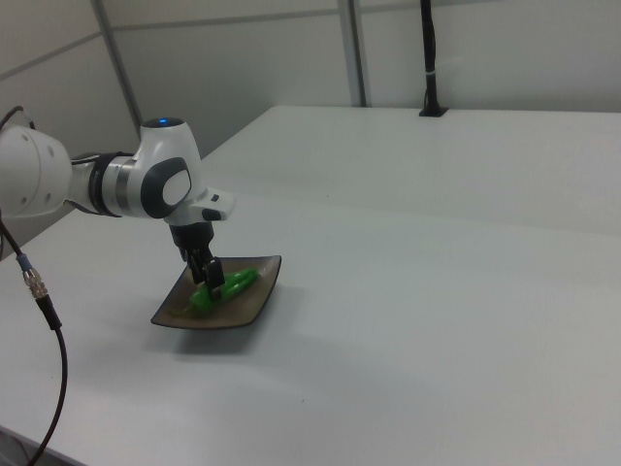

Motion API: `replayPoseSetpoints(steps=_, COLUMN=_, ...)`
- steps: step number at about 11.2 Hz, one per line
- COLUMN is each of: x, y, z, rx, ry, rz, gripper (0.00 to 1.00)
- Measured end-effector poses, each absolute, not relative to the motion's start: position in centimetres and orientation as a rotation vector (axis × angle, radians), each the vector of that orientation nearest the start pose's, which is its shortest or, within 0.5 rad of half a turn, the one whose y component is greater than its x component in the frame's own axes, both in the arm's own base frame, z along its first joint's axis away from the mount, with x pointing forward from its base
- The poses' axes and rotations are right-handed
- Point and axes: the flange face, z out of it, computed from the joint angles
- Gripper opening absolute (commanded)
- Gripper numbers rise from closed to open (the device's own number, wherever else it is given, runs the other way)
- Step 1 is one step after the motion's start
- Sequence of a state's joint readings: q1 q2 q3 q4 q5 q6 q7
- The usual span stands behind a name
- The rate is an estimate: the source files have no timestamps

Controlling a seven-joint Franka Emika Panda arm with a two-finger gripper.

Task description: Chili peppers are placed on a ceramic plate

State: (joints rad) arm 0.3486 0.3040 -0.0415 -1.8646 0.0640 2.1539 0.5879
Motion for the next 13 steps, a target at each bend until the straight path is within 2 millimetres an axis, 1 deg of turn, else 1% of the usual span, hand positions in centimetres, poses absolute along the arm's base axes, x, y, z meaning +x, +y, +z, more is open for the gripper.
replayPoseSetpoints(steps=2, x=59.5, y=19.2, z=36.1, rx=-3.065, ry=0.496, rz=0.029, gripper=1.00)
replayPoseSetpoints(steps=3, x=59.8, y=19.3, z=37.2, rx=-3.055, ry=0.494, rz=0.000, gripper=1.00)
replayPoseSetpoints(steps=4, x=60.1, y=19.3, z=39.2, rx=-3.038, ry=0.491, rz=-0.049, gripper=1.00)
replayPoseSetpoints(steps=5, x=60.4, y=19.2, z=41.9, rx=-3.017, ry=0.490, rz=-0.105, gripper=1.00)
replayPoseSetpoints(steps=7, x=60.3, y=18.0, z=48.2, rx=-2.993, ry=0.505, rz=-0.153, gripper=1.00)
replayPoseSetpoints(steps=9, x=59.3, y=15.8, z=54.6, rx=-2.982, ry=0.539, rz=-0.157, gripper=1.00)
replayPoseSetpoints(steps=10, x=58.5, y=14.5, z=57.4, rx=-2.979, ry=0.561, rz=-0.151, gripper=1.00)
replayPoseSetpoints(steps=11, x=57.5, y=13.0, z=59.6, rx=-2.990, ry=0.550, rz=-0.130, gripper=1.00)
replayPoseSetpoints(steps=13, x=55.6, y=10.5, z=62.2, rx=-3.027, ry=0.401, rz=-0.103, gripper=1.00)
